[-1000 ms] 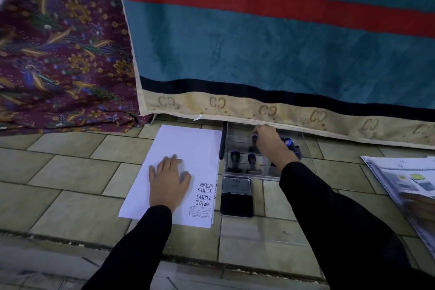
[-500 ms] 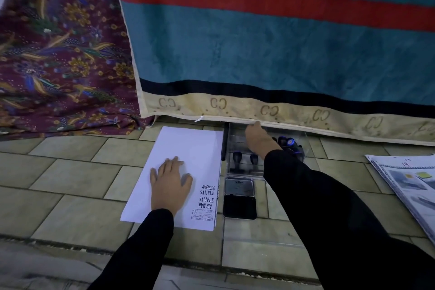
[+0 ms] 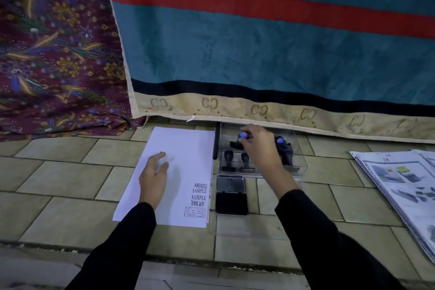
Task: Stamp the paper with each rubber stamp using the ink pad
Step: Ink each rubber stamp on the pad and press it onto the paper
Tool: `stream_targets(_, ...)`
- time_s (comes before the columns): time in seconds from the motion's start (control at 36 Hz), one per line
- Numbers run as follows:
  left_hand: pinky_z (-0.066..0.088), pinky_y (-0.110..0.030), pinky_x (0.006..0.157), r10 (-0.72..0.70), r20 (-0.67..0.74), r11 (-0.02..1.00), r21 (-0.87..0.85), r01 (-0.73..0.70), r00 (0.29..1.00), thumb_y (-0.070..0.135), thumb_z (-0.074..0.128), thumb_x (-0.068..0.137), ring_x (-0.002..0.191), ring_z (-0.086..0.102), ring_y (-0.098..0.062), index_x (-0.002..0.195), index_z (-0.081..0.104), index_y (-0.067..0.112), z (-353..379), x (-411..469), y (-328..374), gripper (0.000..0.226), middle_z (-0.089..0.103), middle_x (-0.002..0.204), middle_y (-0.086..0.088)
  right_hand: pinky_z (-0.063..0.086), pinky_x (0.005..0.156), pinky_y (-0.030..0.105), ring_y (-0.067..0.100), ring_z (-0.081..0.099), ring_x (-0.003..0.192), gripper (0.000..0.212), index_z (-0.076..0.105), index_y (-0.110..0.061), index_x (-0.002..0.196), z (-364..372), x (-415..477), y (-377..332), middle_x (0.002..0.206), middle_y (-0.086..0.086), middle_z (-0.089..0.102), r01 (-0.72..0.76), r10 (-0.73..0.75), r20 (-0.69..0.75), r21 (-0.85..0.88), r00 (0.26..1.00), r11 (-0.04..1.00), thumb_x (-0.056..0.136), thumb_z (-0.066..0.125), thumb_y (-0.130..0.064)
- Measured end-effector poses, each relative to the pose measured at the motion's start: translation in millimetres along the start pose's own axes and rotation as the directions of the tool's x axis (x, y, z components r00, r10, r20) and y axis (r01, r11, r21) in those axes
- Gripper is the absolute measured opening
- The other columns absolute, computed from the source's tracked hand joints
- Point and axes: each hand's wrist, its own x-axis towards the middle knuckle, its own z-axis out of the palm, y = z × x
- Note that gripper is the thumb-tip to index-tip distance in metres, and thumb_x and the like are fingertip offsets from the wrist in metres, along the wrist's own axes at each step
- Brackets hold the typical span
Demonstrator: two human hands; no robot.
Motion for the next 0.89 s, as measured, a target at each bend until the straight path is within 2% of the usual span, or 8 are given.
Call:
stream_targets(0.11, 0.034, -0.029, 0.105, 0.011, -0.018, 0.999, 0.040, -0.010, 1.000, 0.020, 0.047, 0.099, 0.130, 0.045, -0.016, 0.121, 0.058, 0.027, 1, -2, 6, 0.026, 0.054, 0.129, 0.011, 0.055, 0.084, 0.035, 0.026, 0.067, 0.085, 0.023, 0.067, -0.004, 0.105, -3, -44, -16, 0.103, 0.015, 0.067, 0.046, -0.048, 0.077, 0.017, 0.996, 0.999, 0.082, 0.068, -0.006)
stream_targets(0.22, 0.015, -0.039, 0.121, 0.201, -0.003, 0.939, 0.286, -0.192, 0.980, 0.013, 0.048, 0.098, 0.141, 0.035, -0.018, 0.123, 0.061, 0.015, 8, -8, 7, 0.029, 0.053, 0.142, -0.003, 0.045, 0.076, 0.009, 0.020, 0.066, 0.082, 0.024, 0.069, -0.005, 0.103, -4, -81, -18, 0.100, 0.011, 0.066, 0.072, -0.077, 0.173, 0.034, 0.982, 0.997, 0.080, 0.070, -0.006)
stream_targets(0.28, 0.010, -0.037, 0.121, 0.315, 0.082, 0.867, 0.380, -0.322, 0.946, 0.016, 0.051, 0.098, 0.143, 0.032, -0.015, 0.124, 0.061, 0.014, 13, -14, 8, 0.029, 0.052, 0.142, -0.002, 0.043, 0.072, 0.009, 0.016, 0.063, 0.079, 0.018, 0.069, -0.006, 0.099, -4, -93, -15, 0.097, 0.008, 0.066, 0.089, -0.091, 0.219, 0.017, 0.971, 0.996, 0.080, 0.069, -0.008)
stream_targets(0.36, 0.010, -0.035, 0.121, 0.416, 0.294, 0.778, 0.375, -0.504, 0.861, 0.040, 0.057, 0.093, 0.141, 0.028, -0.003, 0.126, 0.058, 0.023, 21, -30, 10, 0.037, 0.048, 0.142, 0.011, 0.050, 0.077, 0.024, 0.018, 0.060, 0.079, 0.011, 0.067, -0.006, 0.091, -3, -104, -10, 0.093, 0.007, 0.064, 0.118, -0.110, 0.269, -0.013, 0.957, 0.993, 0.081, 0.067, -0.010)
stream_targets(0.47, 0.003, -0.030, 0.120, 0.382, 0.564, 0.637, 0.414, -0.651, 0.732, 0.084, 0.043, 0.074, 0.142, 0.015, 0.007, 0.139, 0.044, 0.035, 33, -49, 10, 0.081, 0.030, 0.145, 0.029, 0.050, 0.080, 0.027, 0.019, 0.061, 0.086, 0.016, 0.068, -0.008, 0.096, -3, -108, -9, 0.096, 0.006, 0.065, 0.132, -0.118, 0.270, -0.033, 0.956, 0.991, 0.081, 0.067, -0.014)
stream_targets(0.58, -0.002, -0.036, 0.121, 0.282, 0.636, 0.569, 0.492, -0.659, 0.719, 0.095, 0.043, 0.058, 0.146, 0.000, 0.001, 0.152, 0.019, 0.034, 44, -57, 7, 0.114, 0.013, 0.156, 0.023, 0.043, 0.077, 0.015, 0.016, 0.060, 0.088, 0.020, 0.068, -0.011, 0.101, -2, -108, -12, 0.099, 0.004, 0.065, 0.152, -0.136, 0.274, -0.039, 0.952, 0.988, 0.081, 0.067, -0.015)
stream_targets(0.72, -0.005, -0.039, 0.121, 0.241, 0.646, 0.536, 0.533, -0.654, 0.724, 0.092, 0.046, 0.059, 0.148, 0.000, -0.003, 0.151, 0.023, 0.031, 48, -58, 5, 0.113, 0.021, 0.158, 0.016, 0.049, 0.081, 0.021, 0.017, 0.061, 0.090, 0.021, 0.069, -0.010, 0.101, 1, -110, -13, 0.101, 0.004, 0.064, 0.143, -0.126, 0.299, -0.036, 0.946, 0.989, 0.080, 0.068, -0.011)
stream_targets(0.89, -0.005, -0.039, 0.119, 0.282, 0.616, 0.522, 0.545, -0.656, 0.736, 0.085, 0.052, 0.061, 0.148, 0.004, -0.004, 0.143, 0.037, 0.034, 52, -56, 5, 0.098, 0.036, 0.150, 0.020, 0.048, 0.072, 0.027, 0.021, 0.061, 0.082, 0.006, 0.066, -0.010, 0.078, 1, -103, -18, 0.091, 0.005, 0.065, 0.101, -0.062, 0.342, -0.098, 0.938, 0.990, 0.074, 0.070, -0.008)
